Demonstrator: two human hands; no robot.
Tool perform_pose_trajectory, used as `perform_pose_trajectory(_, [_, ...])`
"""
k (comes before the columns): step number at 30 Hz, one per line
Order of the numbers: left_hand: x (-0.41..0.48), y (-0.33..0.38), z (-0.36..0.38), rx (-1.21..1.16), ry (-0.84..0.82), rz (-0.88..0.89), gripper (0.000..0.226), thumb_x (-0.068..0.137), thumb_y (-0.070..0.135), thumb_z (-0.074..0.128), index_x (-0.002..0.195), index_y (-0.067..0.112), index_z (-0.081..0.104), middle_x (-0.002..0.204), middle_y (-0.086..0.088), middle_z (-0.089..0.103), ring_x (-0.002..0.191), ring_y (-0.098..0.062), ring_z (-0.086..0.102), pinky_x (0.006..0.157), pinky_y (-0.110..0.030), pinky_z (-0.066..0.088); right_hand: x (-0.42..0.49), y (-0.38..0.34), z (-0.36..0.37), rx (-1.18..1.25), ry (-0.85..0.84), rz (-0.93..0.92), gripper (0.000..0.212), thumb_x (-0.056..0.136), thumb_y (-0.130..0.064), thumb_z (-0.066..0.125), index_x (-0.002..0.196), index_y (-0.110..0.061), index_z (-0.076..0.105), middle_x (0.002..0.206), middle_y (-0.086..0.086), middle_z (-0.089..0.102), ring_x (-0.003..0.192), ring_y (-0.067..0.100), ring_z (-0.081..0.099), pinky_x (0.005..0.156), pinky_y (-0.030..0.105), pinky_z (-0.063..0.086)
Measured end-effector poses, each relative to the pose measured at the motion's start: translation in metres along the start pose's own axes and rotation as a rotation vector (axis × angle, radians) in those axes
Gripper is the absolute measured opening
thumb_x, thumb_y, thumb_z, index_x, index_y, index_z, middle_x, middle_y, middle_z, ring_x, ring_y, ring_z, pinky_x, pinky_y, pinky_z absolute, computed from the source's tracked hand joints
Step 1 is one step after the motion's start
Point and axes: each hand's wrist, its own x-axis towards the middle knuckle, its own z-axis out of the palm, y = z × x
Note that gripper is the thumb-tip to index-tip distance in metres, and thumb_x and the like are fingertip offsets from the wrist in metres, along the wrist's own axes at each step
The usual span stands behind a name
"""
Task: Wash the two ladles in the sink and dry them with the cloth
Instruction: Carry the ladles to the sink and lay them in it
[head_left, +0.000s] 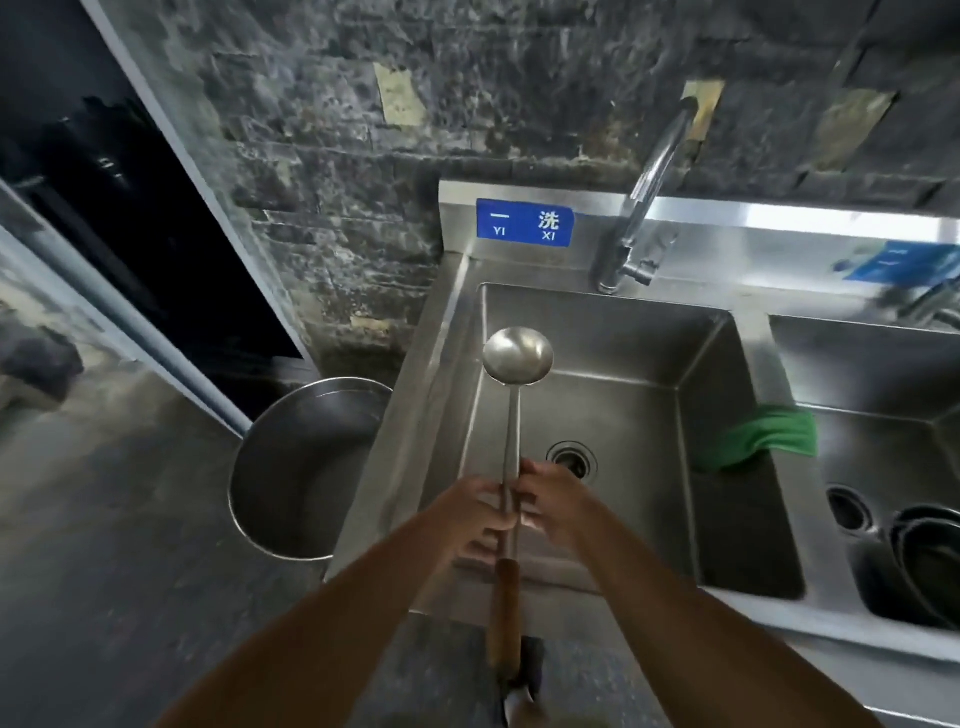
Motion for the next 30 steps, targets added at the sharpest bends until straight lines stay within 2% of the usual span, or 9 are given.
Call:
perform_pose_trajectory(3, [0.038,0.018,-0.002,0.004,0.005,-0.053,0.032,0.088,0.006,0.065,0.119,0.014,0.060,0.104,-0.009,0.069,0.086,-0.018,0.067,0.061,-0.028,0.059,0.037,-0.013,-0.014,0.078,0.024,0.083,0.017,0.090,0.002,0.052,0.099,-0.004,0.065,0.107,0.024,0.071,0.099,0.034,0.068,0.090,0.045,0.054])
perform_pose_trajectory(6, [0.081,0.026,-0.007,0.048,-0.010,-0.123,0.029,0.088,0.006,0.065,0.115,0.015,0.063,0.095,-0.007,0.067,0.085,-0.020,0.066,0.066,-0.032,0.060,0.069,-0.018,-0.023,0.116,0.031,0.155,0.018,0.093,0.004,0.047,0.100,-0.004,0.062,0.101,0.022,0.069,0.094,0.033,0.067,0.088,0.043,0.053])
perform_pose_trajectory(9, [0.119,0.028,-0.010,0.094,-0.008,-0.172,0.028,0.089,0.009,0.064,0.116,0.017,0.063,0.096,-0.005,0.068,0.087,-0.020,0.067,0.064,-0.030,0.060,0.100,-0.018,-0.030,0.128,0.074,0.204,0.020,0.095,0.001,0.045,0.107,0.000,0.061,0.099,0.021,0.068,0.092,0.033,0.067,0.094,0.047,0.051])
perform_pose_trajectory(11, [0.140,0.029,-0.013,0.093,-0.018,-0.192,0.027,0.089,0.010,0.064,0.115,0.017,0.063,0.094,-0.004,0.068,0.085,-0.020,0.068,0.064,-0.030,0.061,0.116,-0.019,-0.034,0.134,0.108,0.230,0.019,0.094,0.001,0.045,0.103,-0.002,0.061,0.088,0.016,0.068,0.076,0.027,0.067,0.076,0.040,0.054])
perform_pose_trajectory(14, [0.166,0.029,-0.016,0.104,-0.041,-0.205,0.026,0.089,0.008,0.064,0.113,0.016,0.063,0.092,-0.004,0.069,0.083,-0.019,0.069,0.064,-0.030,0.061,0.137,-0.018,-0.039,0.146,0.134,0.266,0.018,0.094,0.003,0.045,0.103,-0.001,0.060,0.081,0.014,0.065,0.050,0.014,0.061,0.051,0.025,0.046])
perform_pose_trajectory(18, [0.190,0.025,-0.017,0.081,-0.027,-0.251,0.027,0.088,0.009,0.065,0.115,0.016,0.062,0.094,-0.005,0.069,0.082,-0.019,0.070,0.068,-0.033,0.062,0.162,-0.014,-0.043,0.165,0.141,0.283,0.021,0.094,0.004,0.045,0.108,0.002,0.060,0.075,0.012,0.066,0.051,0.014,0.061,0.054,0.027,0.045])
perform_pose_trajectory(22, [0.208,0.021,-0.015,-0.067,-0.015,-0.308,0.032,0.089,0.006,0.066,0.119,0.014,0.060,0.093,-0.007,0.070,0.081,-0.024,0.069,0.079,-0.046,0.061,0.176,-0.018,-0.047,0.206,0.141,0.272,0.022,0.093,0.008,0.043,0.093,-0.004,0.061,0.061,0.006,0.063,0.052,0.015,0.060,0.047,0.024,0.044])
perform_pose_trajectory(26, [0.224,0.020,-0.011,-0.054,-0.003,-0.284,0.032,0.089,0.006,0.066,0.120,0.013,0.059,0.089,-0.007,0.070,0.073,-0.022,0.070,0.066,-0.038,0.062,0.189,-0.019,-0.057,0.198,0.134,0.273,0.020,0.094,0.008,0.044,0.098,-0.002,0.061,0.070,0.009,0.061,0.052,0.013,0.060,0.051,0.024,0.046])
perform_pose_trajectory(30, [0.235,0.012,-0.010,0.008,0.035,-0.274,0.038,0.086,0.002,0.068,0.122,0.011,0.061,0.090,-0.007,0.071,0.070,-0.016,0.065,0.057,-0.028,0.055,0.196,-0.013,-0.061,0.150,0.109,0.291,0.022,0.092,0.011,0.044,0.099,-0.002,0.060,0.064,0.007,0.060,0.043,0.008,0.057,0.041,0.021,0.041])
